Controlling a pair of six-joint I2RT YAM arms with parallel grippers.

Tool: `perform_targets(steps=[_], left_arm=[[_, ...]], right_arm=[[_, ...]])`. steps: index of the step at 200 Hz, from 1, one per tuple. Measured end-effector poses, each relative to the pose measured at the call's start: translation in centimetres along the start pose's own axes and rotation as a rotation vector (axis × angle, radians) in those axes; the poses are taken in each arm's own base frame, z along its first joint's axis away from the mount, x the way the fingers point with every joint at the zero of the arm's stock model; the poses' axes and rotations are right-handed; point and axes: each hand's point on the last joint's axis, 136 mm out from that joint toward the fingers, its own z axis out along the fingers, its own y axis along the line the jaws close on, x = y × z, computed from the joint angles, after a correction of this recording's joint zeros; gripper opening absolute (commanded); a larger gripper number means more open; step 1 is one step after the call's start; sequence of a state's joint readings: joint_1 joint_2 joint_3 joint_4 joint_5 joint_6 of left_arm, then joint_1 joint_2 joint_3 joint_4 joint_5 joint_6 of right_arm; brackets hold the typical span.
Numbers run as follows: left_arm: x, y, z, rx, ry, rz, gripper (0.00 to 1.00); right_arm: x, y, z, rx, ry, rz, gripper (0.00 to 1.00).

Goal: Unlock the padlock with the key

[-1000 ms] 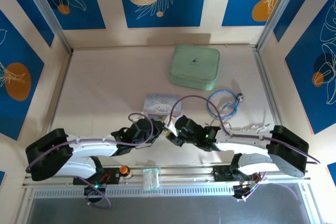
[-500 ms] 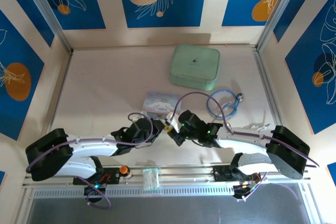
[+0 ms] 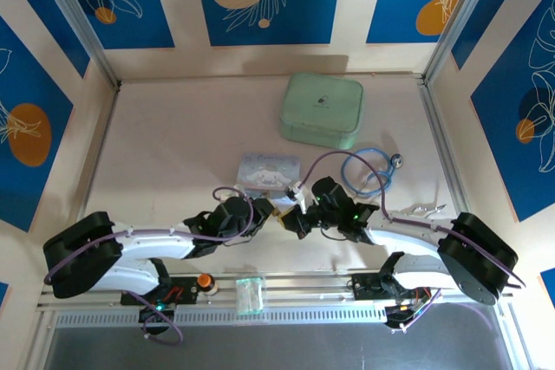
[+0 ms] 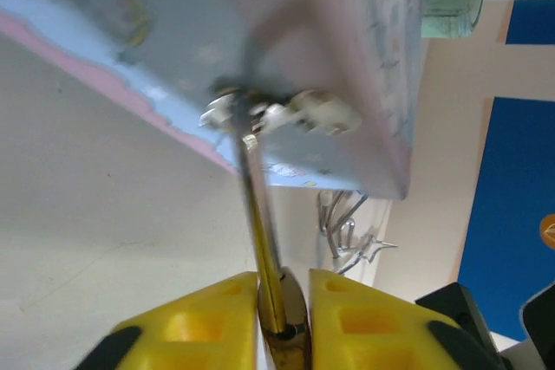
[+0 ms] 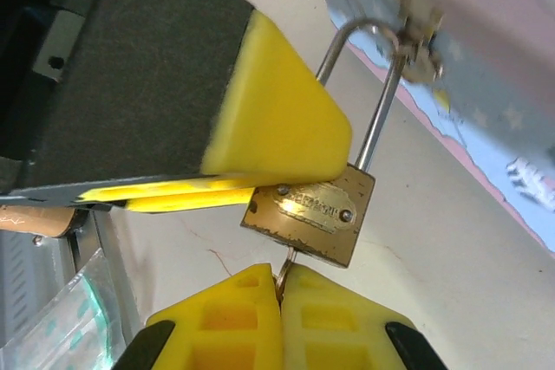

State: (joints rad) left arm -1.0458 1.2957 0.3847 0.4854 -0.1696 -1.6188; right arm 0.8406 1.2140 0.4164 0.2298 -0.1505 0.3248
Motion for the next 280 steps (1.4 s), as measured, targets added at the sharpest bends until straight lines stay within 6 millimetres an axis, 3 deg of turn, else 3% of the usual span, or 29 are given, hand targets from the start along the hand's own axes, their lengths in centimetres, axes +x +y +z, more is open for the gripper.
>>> perform_targets(steps=[106, 172, 211, 240, 280], left_arm=[[0.2, 3.0, 0.4, -0.089, 0.011, 0.017, 0.24], [0.5, 4.7, 1.3, -0.163, 0.031, 0.096, 0.04], [0.6, 4.7, 1.4, -0.171, 0.040, 0.128, 0.02], [0.1, 5.1, 1.2, -0.214, 0.043, 0.180, 0.02], [-1.0, 5.8, 0.0, -0.295, 0.060, 0.284, 0.03]], right_arm=[[2.9, 0.0, 2.8, 0.008, 0.118, 0.059, 0.00], [4.7, -0.8, 4.6, 0.084, 0.195, 0.075, 0.00], [4.8, -1.0, 4.5, 0.101, 0.194, 0.098, 0.19], [2.9, -0.3, 3.5, 0.081, 0.134, 0.110, 0.23], [-0.8, 0.7, 0.5, 0.055, -0.020, 0.106, 0.24]])
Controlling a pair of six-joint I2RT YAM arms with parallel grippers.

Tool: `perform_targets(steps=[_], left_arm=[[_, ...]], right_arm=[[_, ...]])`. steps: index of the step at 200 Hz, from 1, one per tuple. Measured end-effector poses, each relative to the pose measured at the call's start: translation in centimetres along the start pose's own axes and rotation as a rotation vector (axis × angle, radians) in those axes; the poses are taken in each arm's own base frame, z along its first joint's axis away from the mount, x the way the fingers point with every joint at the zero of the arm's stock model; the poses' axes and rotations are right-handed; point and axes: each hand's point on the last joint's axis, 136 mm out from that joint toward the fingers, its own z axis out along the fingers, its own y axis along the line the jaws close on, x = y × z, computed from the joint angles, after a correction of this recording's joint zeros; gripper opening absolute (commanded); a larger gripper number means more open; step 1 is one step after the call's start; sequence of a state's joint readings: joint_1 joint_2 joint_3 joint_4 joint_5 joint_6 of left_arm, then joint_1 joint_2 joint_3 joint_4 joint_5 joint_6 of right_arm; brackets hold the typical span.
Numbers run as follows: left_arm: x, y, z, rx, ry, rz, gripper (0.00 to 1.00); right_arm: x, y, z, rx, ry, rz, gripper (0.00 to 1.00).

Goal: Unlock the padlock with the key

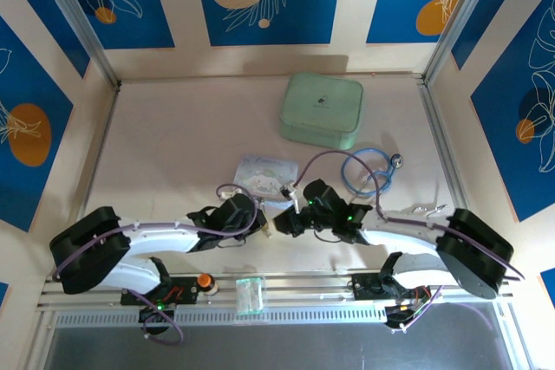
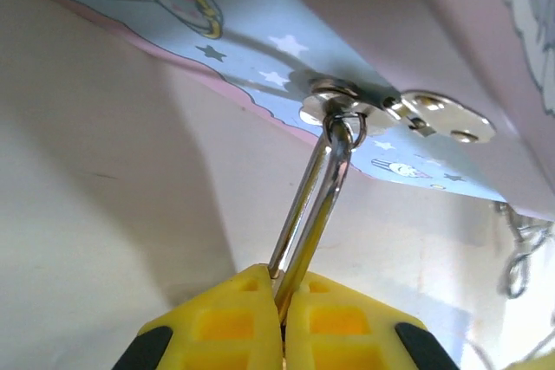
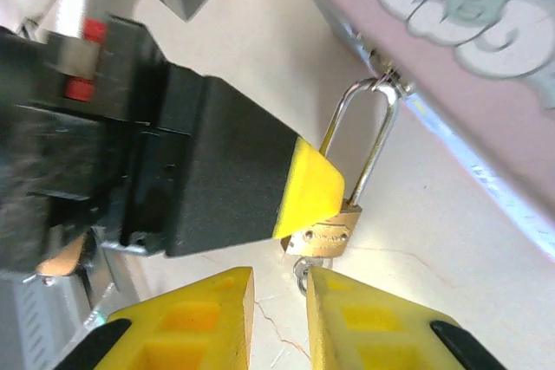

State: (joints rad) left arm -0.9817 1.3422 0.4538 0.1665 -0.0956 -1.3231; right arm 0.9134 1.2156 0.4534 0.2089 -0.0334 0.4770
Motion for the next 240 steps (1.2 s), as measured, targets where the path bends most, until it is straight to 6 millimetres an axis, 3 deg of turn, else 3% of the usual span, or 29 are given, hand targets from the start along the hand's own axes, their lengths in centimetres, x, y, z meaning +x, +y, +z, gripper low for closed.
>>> perform_targets(steps=[73, 145, 240], left_arm=[[-1.2, 0.8, -0.4, -0.247, 0.042, 0.285, 0.10], [-1.5, 1.3, -0.3, -0.381, 0.047, 0.410, 0.20], [-0.2, 1.7, -0.1, -0.560, 0.021, 0.576, 0.23]], right_arm=[[-1.2, -3.6, -2.8, 0.150, -0.077, 0.067, 0.23], [0.3, -6.0, -3.1, 0.226, -0.056, 0.132, 0.23], [0.3, -7.2, -3.4, 0.254, -0.069, 0.175, 0.24]])
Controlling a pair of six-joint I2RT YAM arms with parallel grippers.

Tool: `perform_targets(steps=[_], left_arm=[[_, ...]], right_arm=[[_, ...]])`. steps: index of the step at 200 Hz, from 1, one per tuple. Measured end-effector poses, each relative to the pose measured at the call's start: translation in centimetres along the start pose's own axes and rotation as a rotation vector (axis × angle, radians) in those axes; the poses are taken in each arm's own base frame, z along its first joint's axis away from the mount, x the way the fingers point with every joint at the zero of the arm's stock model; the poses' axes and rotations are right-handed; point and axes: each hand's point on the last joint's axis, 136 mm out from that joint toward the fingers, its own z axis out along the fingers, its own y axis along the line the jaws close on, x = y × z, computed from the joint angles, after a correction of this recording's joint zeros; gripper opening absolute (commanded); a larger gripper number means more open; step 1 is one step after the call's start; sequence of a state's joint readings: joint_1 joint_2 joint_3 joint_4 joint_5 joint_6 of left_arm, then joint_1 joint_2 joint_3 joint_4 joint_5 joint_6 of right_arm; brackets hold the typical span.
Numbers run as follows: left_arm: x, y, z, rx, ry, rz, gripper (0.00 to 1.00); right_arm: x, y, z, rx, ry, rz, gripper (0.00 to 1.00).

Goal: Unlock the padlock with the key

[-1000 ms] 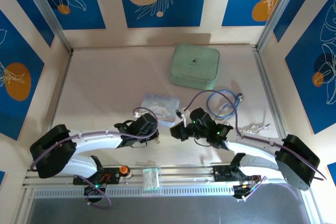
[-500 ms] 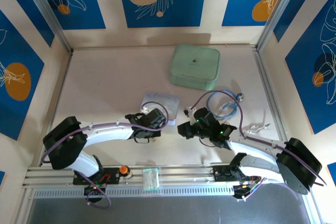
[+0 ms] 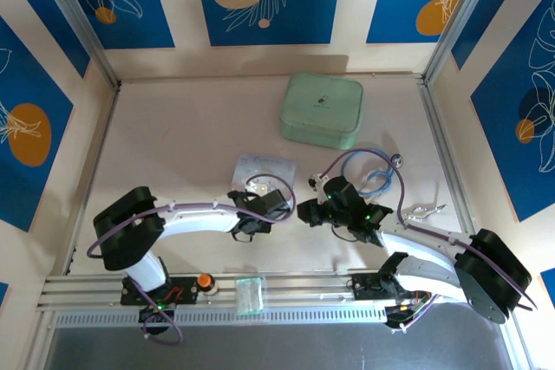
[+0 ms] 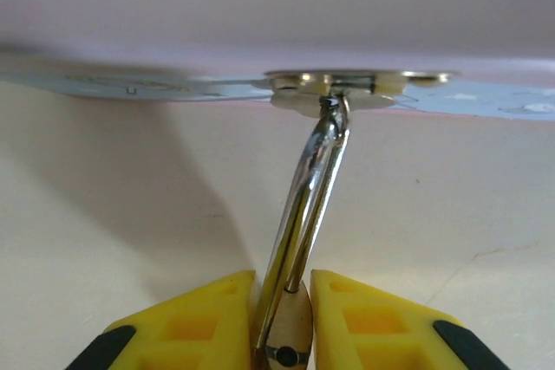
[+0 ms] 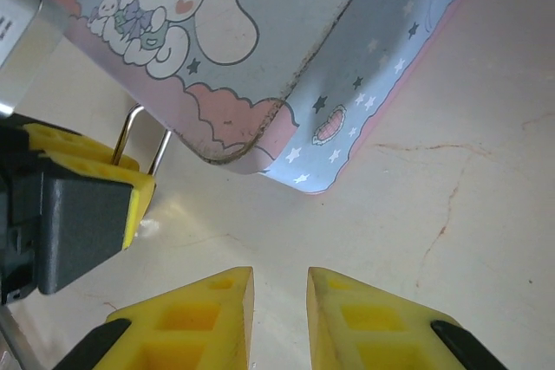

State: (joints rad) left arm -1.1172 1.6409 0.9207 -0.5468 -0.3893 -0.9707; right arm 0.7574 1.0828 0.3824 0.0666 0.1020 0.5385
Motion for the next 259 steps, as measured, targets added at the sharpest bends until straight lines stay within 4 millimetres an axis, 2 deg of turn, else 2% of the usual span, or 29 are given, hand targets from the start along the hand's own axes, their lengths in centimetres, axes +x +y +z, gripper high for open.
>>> perform_targets(steps=[39, 99, 131, 207, 259], left_arm=[[1.3, -0.3, 0.2, -0.061, 0.015, 0.057, 0.27], [1.9, -0.6, -0.6, -0.095, 0.008, 0.092, 0.32], [2.1, -1.8, -0.9, -0.094, 0.000, 0.120, 0.33], [2.5, -1.7, -1.2, -0.123, -0.006, 0.156, 0.34], [2.1, -3.1, -2.2, -0.106, -0.038, 0.177, 0.34]], right_arm=[[0.8, -0.6, 0.1, 0.012, 0.017, 0.019, 0.24], [1.3, -1.7, -0.1, 0.035, 0.010, 0.058, 0.23], [1.1, -1.9, -0.2, 0.040, -0.004, 0.064, 0.24], [1.2, -2.3, -0.5, 0.042, -0.023, 0.083, 0.25], [1.2, -2.3, -0.5, 0.041, -0.026, 0.089, 0.25]])
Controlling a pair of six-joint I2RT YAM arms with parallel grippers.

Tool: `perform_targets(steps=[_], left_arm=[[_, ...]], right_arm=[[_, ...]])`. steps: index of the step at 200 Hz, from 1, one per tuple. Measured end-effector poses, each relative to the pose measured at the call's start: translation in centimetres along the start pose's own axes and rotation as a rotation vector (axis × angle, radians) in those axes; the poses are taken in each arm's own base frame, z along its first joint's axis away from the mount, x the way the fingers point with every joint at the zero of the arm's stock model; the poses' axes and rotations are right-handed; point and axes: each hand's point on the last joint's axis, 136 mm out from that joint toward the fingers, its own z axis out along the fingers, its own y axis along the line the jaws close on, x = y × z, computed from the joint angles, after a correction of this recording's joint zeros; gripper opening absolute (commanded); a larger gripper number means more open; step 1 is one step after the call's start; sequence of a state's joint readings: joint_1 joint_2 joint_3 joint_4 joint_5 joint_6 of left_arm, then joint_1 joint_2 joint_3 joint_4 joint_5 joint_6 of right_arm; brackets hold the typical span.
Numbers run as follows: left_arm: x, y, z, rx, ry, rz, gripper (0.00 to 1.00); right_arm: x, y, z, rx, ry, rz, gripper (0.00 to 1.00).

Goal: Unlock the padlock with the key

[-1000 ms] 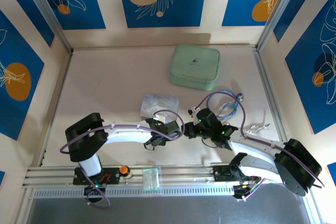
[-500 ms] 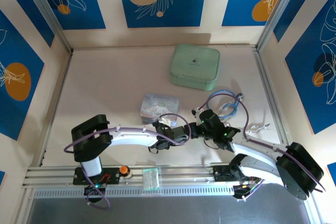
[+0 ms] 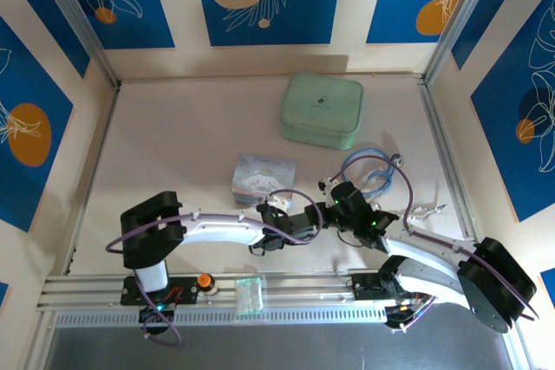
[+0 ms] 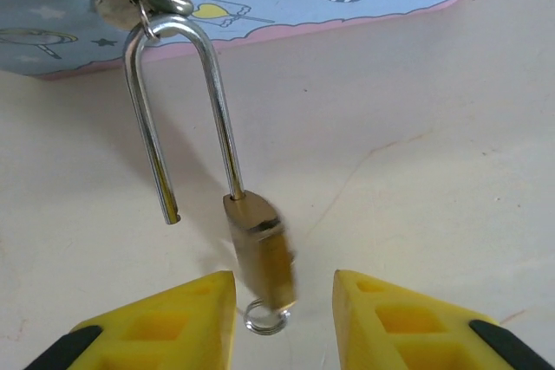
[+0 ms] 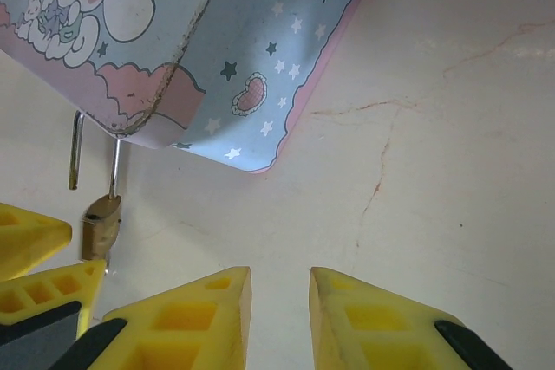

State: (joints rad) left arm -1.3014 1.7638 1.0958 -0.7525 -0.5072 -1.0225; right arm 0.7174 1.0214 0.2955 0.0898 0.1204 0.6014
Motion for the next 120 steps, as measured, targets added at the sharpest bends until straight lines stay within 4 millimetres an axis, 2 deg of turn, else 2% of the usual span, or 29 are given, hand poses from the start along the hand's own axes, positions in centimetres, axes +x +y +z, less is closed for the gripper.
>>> perform_targets(steps=[21, 28, 41, 56, 66, 68, 70, 86, 105, 120], left_arm=[[-0.1, -0.1, 0.0, 0.005, -0.003, 0.001, 0.34], [-0.1, -0.2, 0.0, 0.007, -0.004, 0.000, 0.36], [-0.1, -0.2, -0.1, 0.011, -0.007, 0.005, 0.52], [-0.4, 0.0, -0.6, 0.028, -0.023, 0.003, 0.76], [-0.7, 0.2, -1.1, 0.046, -0.039, -0.011, 0.85], [-0.7, 0.3, -1.3, 0.049, -0.043, -0.001, 0.87], [-0.9, 0.4, -1.5, 0.053, -0.050, -0.009, 0.88], [-2.1, 1.4, -3.3, 0.097, -0.102, -0.045, 0.99], [-3.9, 2.8, -5.8, 0.184, -0.176, -0.111, 0.99], [-5.3, 4.7, -7.4, 0.260, -0.235, -0.188, 0.99]], right_arm=[[0.3, -0.2, 0.0, 0.004, 0.004, 0.005, 0.25], [0.4, -0.3, 0.1, 0.005, 0.006, 0.009, 0.30], [0.5, -0.3, 0.0, 0.004, 0.009, 0.022, 0.43], [0.5, 0.1, -0.1, -0.014, 0.009, 0.026, 0.66], [0.5, 0.7, -0.3, -0.029, 0.004, 0.018, 0.75], [0.6, 0.8, -0.3, -0.033, 0.005, 0.025, 0.81], [0.6, 0.9, -0.3, -0.036, 0.006, 0.020, 0.83], [0.9, 2.0, -0.6, -0.060, 0.008, 0.002, 0.83], [1.2, 3.1, -0.7, -0.072, 0.017, -0.014, 0.81], [1.3, 4.0, -0.6, -0.081, 0.025, -0.025, 0.81]])
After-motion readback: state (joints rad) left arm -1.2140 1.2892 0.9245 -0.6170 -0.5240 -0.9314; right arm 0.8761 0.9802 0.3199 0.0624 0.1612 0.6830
